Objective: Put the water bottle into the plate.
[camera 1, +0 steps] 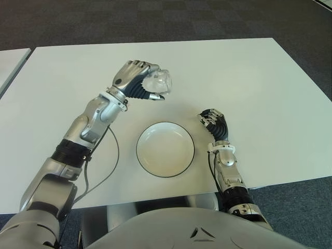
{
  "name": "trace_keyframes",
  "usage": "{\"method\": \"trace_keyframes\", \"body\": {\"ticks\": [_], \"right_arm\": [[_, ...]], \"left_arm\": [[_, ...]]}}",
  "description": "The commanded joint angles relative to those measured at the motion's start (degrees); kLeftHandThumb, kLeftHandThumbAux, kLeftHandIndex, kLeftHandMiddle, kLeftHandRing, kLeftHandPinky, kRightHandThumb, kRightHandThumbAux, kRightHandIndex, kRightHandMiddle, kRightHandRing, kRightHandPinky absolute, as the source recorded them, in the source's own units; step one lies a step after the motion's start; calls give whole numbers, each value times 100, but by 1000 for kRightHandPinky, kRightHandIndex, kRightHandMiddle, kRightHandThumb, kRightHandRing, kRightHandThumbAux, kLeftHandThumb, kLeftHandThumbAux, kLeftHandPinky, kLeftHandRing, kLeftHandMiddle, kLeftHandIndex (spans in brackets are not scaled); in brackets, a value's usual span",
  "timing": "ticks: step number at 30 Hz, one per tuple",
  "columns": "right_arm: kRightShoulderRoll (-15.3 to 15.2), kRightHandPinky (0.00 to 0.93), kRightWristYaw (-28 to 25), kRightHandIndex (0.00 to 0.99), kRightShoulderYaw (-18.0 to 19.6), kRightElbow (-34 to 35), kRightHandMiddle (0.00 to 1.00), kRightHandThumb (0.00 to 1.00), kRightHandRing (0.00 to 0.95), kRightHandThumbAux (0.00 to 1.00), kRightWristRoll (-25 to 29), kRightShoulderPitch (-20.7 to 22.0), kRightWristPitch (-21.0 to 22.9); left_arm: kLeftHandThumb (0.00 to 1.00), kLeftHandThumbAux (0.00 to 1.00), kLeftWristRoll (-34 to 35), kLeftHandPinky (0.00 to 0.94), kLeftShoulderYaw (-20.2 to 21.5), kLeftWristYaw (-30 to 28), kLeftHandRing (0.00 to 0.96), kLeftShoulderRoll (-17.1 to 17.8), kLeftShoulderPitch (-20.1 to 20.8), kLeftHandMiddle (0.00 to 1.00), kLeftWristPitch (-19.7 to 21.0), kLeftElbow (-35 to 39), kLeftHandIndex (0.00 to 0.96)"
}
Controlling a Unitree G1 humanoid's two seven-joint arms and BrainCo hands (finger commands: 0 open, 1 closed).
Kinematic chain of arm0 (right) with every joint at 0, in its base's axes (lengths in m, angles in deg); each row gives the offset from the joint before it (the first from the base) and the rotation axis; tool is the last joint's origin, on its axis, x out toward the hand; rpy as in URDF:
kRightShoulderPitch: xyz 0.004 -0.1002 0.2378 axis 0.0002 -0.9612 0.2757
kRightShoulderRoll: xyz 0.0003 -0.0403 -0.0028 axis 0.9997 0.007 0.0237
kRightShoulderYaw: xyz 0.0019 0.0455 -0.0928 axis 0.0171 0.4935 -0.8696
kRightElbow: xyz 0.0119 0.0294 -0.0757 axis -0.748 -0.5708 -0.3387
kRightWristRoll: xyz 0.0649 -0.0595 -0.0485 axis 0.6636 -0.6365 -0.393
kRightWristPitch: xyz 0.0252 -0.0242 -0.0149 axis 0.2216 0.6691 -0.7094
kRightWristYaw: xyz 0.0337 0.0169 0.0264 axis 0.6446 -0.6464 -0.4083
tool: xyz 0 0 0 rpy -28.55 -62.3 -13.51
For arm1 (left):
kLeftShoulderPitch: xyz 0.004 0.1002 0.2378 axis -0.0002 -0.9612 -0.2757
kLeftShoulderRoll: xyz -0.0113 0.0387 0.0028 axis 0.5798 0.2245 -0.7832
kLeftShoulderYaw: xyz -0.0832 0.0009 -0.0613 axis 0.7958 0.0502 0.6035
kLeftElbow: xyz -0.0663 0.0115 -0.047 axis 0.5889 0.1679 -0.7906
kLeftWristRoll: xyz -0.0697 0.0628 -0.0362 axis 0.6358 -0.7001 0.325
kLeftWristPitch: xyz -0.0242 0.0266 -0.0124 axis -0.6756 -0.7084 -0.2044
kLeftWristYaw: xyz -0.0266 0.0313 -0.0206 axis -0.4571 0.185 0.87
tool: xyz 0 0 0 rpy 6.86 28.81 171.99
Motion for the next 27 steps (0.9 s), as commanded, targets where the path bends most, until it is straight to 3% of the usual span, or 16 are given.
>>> {"method": "trace_keyframes", "body": {"ticks": [1, 10, 19, 27], "right_arm": [[23, 479, 32, 426, -15, -98, 482, 704, 474, 733, -5, 14, -22], [9, 479, 4, 425, -6, -147, 482, 703, 476, 733, 18, 33, -78], [11, 492, -68, 426, -3, -159, 485, 705, 481, 733, 95, 47, -140], [-4, 482, -57, 426, -12, -165, 486, 705, 480, 733, 51, 40, -149]], "left_arm": [[850, 669, -196, 845, -266, -429, 850, 109, -424, 543, -246, 497, 396], [851, 669, -735, 866, -627, -747, 851, 217, -590, 546, -814, 638, 397], [849, 669, -1947, 869, -1567, -142, 852, 82, -381, 552, -1705, -731, 398], [849, 670, -2698, 877, -2002, 654, 861, -12, -244, 555, -1938, -1302, 399]]}}
